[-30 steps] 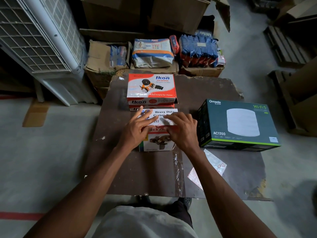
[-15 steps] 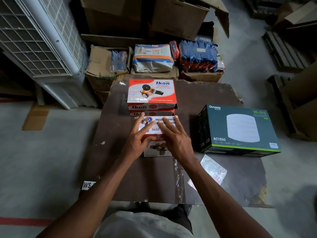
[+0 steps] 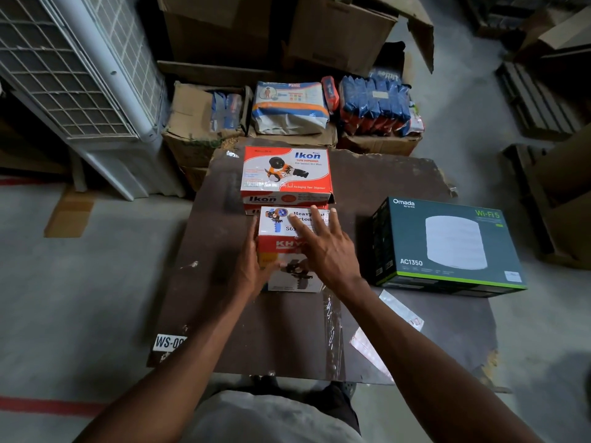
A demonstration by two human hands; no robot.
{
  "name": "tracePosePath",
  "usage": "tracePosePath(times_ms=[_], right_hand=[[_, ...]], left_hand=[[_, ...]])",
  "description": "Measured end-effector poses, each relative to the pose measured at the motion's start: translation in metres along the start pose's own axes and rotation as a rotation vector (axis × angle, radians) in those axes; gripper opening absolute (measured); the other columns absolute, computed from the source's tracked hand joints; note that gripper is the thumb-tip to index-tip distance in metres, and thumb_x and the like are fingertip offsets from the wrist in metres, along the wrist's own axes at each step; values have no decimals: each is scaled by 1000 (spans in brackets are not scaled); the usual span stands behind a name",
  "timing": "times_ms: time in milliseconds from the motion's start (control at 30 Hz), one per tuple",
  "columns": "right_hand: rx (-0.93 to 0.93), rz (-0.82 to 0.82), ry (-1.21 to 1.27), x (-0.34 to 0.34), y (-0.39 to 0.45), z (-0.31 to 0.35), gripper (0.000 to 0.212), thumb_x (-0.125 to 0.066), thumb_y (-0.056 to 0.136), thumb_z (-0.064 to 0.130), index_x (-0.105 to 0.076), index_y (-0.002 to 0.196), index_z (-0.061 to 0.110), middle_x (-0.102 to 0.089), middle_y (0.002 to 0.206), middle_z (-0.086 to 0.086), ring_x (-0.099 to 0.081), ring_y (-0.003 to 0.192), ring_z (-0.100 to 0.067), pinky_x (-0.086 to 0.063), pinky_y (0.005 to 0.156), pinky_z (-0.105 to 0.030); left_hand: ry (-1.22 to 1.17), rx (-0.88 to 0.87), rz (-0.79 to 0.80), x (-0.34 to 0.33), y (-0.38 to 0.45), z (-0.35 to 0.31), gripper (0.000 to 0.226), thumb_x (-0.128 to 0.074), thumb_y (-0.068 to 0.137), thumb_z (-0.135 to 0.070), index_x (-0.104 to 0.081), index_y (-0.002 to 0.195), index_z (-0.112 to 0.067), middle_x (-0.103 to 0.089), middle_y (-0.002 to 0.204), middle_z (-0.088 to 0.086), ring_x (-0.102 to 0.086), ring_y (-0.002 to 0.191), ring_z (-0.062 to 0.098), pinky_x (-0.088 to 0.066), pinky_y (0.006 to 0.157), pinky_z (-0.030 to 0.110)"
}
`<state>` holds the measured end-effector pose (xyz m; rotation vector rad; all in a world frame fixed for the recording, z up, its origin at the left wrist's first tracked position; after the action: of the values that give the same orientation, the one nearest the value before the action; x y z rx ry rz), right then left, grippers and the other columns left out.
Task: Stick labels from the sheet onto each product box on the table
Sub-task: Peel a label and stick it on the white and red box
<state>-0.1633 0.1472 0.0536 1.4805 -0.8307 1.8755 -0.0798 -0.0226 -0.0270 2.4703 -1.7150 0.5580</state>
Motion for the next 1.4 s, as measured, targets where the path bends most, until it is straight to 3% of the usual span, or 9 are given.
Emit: tracePosePath(times_ms=[100, 300, 533, 700, 800, 1033, 1133, 1267, 1400], right_hand=[[-61, 9, 25, 9, 6, -5, 95, -71, 92, 50, -9, 163, 41, -10, 170, -13, -6, 155, -49, -49, 102, -64], [-151, -92, 117, 1, 13, -22, 75, -53, 96, 66, -20, 159, 43, -32, 163, -8, -38, 140, -45, -59, 81, -56], [-260, -143, 415, -6, 5, -42, 77, -36, 92, 81, -28, 155, 38, -63, 136, -5, -70, 107, -27, -61, 82, -50], [-372, -176, 678, -9, -3, -58, 51, -51, 102, 58, -44, 144, 30, -70, 118, 4, -69, 102, -21, -52, 101, -49], [-427, -195, 824, -6, -8, -65, 50, -54, 101, 53, -46, 142, 25, -66, 121, 2, -67, 111, -24, -48, 90, -36], [-310, -211, 834, 0, -28, -79, 86, -54, 100, 54, 5, 162, 45, -41, 161, -2, -60, 129, -27, -52, 104, -50], [-255, -249, 763, 5, -36, -93, 75, -49, 100, 53, -6, 161, 51, -26, 168, -2, -56, 133, -28, -56, 101, -54], [-289, -259, 773, 16, -48, -132, 65, -50, 97, 57, -26, 157, 53, -39, 163, 3, -55, 135, -25, -51, 106, -54], [-362, -249, 722, 32, -64, -181, 59, -51, 101, 57, -26, 155, 58, -45, 158, -2, -61, 128, -28, -51, 106, -52]], left_hand=[[18, 152, -40, -14, -17, 28, 55, -75, 89, -37, -47, 136, -28, -59, 125, -13, -63, 114, 13, -55, 83, 27], [-2, 342, -199, -20, -22, 47, 85, -75, 86, -50, -31, 156, -25, -52, 143, 6, -57, 126, 24, -53, 93, 38], [-225, 295, -345, -7, -19, 22, 100, -80, 86, -26, -14, 161, -28, -53, 133, 1, -64, 106, 10, -56, 67, 12], [-232, 255, -371, 4, -11, -1, 107, -87, 78, -17, -17, 159, -28, -58, 134, 4, -61, 99, -7, -53, 70, 10], [-132, 175, -329, 8, -10, -19, 105, -86, 79, -17, -20, 159, -32, -58, 133, -4, -59, 98, -11, -51, 69, 6], [40, 27, -329, 5, -8, -66, 97, -80, 86, -18, -20, 159, -40, -61, 136, 1, -65, 106, 11, -62, 77, 34], [100, 0, -278, -8, -4, -81, 89, -78, 88, -19, -25, 159, -37, -59, 142, 3, -64, 116, 17, -62, 77, 38], [193, -59, -232, -36, 0, -101, 79, -76, 90, -23, -34, 157, -33, -55, 148, 2, -59, 119, 10, -50, 69, 11], [206, -122, -182, -81, 2, -129, 77, -76, 90, -26, -37, 156, -33, -47, 154, -1, -51, 130, 13, -51, 77, 18]])
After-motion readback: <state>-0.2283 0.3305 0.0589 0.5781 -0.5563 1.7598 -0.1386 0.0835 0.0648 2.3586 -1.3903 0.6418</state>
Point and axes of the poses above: each hand's wrist, its own y-axis towards the middle knuckle, its own x-axis out of the back of the hand, z = x × y, the point moved 4 cm from there along y, towards the middle knuckle
